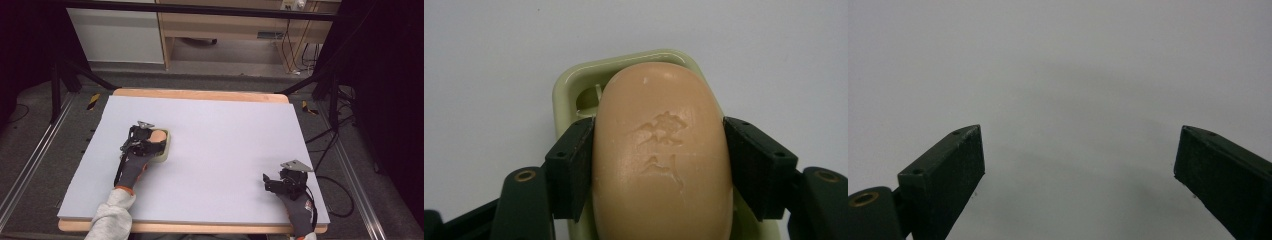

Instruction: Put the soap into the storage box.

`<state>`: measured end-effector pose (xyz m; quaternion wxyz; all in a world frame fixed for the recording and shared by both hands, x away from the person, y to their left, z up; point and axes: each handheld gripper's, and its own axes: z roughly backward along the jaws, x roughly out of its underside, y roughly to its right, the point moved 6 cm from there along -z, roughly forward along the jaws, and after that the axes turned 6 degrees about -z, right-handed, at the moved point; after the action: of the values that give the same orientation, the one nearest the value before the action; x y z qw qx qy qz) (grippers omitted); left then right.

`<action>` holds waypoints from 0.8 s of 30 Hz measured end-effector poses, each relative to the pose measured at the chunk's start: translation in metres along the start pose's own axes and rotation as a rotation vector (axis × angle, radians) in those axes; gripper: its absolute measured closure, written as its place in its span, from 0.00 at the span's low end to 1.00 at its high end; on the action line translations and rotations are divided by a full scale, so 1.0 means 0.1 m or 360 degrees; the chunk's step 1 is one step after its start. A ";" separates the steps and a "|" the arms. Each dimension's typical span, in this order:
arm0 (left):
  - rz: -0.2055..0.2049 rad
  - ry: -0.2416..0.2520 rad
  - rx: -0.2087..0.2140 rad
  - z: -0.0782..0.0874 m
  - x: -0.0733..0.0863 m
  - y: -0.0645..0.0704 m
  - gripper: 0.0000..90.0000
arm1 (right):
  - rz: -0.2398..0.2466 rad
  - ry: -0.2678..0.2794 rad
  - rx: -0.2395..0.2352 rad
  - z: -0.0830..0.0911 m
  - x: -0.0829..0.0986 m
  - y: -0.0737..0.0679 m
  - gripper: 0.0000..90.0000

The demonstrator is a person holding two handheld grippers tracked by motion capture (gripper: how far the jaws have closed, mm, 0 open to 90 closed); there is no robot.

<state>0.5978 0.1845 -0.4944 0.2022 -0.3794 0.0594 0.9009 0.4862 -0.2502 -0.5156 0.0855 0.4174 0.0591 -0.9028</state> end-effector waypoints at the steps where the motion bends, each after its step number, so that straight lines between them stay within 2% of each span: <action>1: 0.0002 -0.0004 0.0003 0.00 0.00 0.00 0.35 | 0.0000 0.0001 0.0000 0.00 0.00 0.00 0.07; 6: -0.0001 0.0013 -0.0007 0.03 -0.01 0.00 0.32 | -0.0007 -0.0002 -0.0001 0.00 0.00 0.00 0.07; 11: 0.0017 0.0050 0.0016 0.12 -0.03 -0.02 0.32 | -0.0007 0.0000 -0.0001 0.00 0.00 0.00 0.07; 15: 0.0011 0.0088 0.0022 0.23 -0.05 -0.02 0.32 | -0.0012 0.0004 0.0002 0.01 0.00 0.00 0.07; 20: -0.0027 0.0134 0.0018 0.35 -0.05 0.02 0.32 | -0.0005 0.0010 0.0005 0.02 0.00 0.01 0.07; 24: -0.0025 0.0180 0.0020 0.46 -0.02 0.04 0.32 | -0.0006 0.0017 0.0014 0.02 0.00 0.02 0.07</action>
<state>0.5672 0.1917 -0.4610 0.2079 -0.4288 0.0736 0.8761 0.4853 -0.2522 -0.5140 0.0815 0.4226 0.0564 -0.9009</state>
